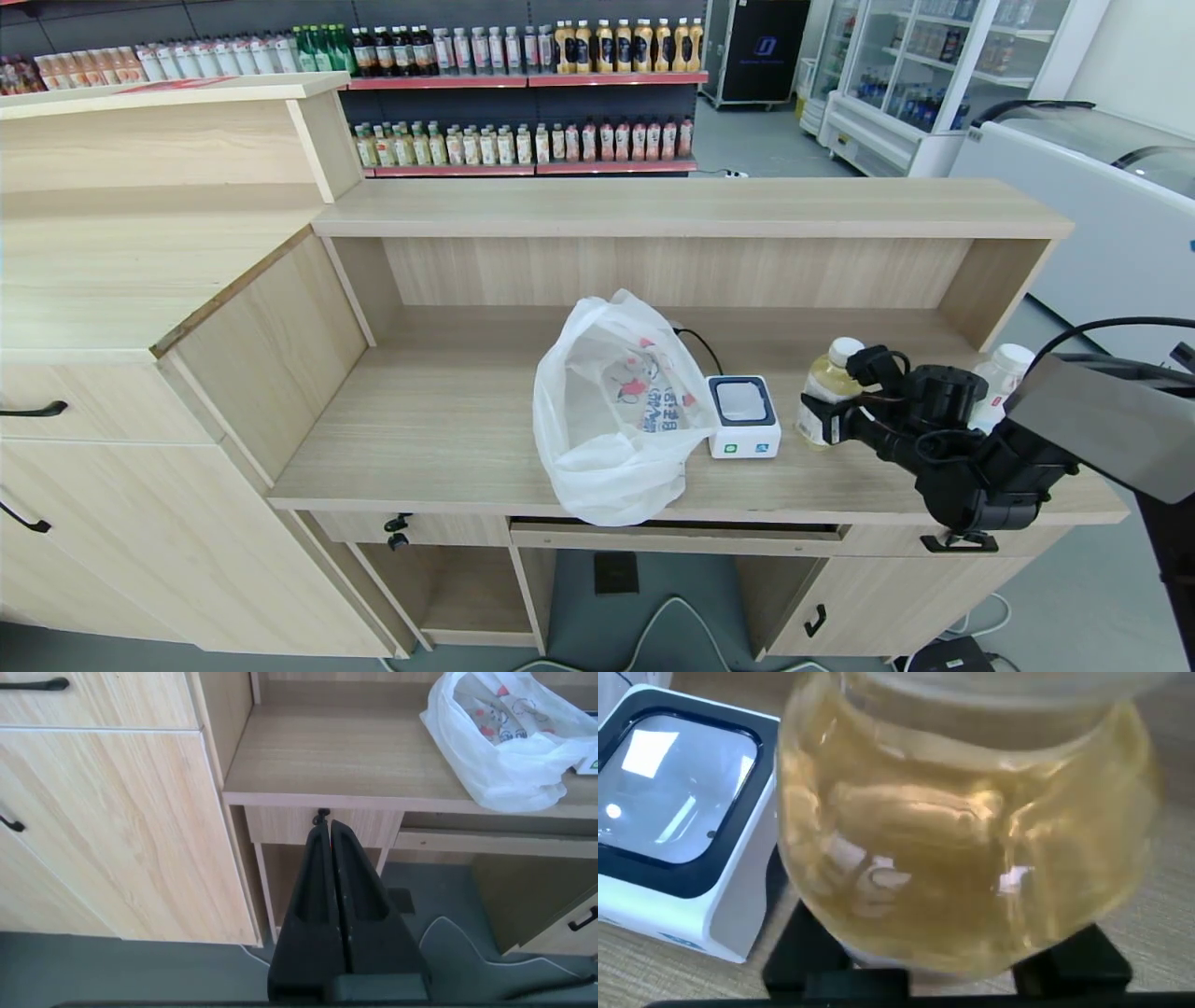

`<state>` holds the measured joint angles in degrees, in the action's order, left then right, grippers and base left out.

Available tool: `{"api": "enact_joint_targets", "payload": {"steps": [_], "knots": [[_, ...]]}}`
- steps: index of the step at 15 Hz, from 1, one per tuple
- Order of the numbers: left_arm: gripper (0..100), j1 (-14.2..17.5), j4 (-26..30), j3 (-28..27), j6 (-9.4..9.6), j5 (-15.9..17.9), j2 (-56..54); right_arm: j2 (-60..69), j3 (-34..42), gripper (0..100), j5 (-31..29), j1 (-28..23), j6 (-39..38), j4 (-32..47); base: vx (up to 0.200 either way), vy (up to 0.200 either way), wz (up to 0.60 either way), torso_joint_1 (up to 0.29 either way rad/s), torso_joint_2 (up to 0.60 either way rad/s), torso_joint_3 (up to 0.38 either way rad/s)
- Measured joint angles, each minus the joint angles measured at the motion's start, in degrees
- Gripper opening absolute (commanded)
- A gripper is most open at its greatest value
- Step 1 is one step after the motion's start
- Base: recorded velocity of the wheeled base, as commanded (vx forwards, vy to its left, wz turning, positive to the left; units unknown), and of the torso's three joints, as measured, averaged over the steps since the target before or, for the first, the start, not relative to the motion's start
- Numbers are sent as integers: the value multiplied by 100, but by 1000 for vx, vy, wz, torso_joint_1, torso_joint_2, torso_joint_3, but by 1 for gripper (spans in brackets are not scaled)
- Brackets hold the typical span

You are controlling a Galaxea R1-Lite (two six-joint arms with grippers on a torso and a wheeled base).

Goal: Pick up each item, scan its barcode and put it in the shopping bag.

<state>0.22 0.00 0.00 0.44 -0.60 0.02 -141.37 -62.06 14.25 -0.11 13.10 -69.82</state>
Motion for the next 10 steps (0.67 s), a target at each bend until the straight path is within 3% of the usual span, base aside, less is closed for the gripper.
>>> {"api": "enact_joint_targets", "payload": {"steps": [6,10], "knots": [[0,0,0,0,0,2,0,22,74,0,-9,-44,55,-91,0,0,0,0,0,0],[0,5,0,0,0,0,0,444,308,0,466,-62,-419,-17,0,0,0,0,0,0]]}}
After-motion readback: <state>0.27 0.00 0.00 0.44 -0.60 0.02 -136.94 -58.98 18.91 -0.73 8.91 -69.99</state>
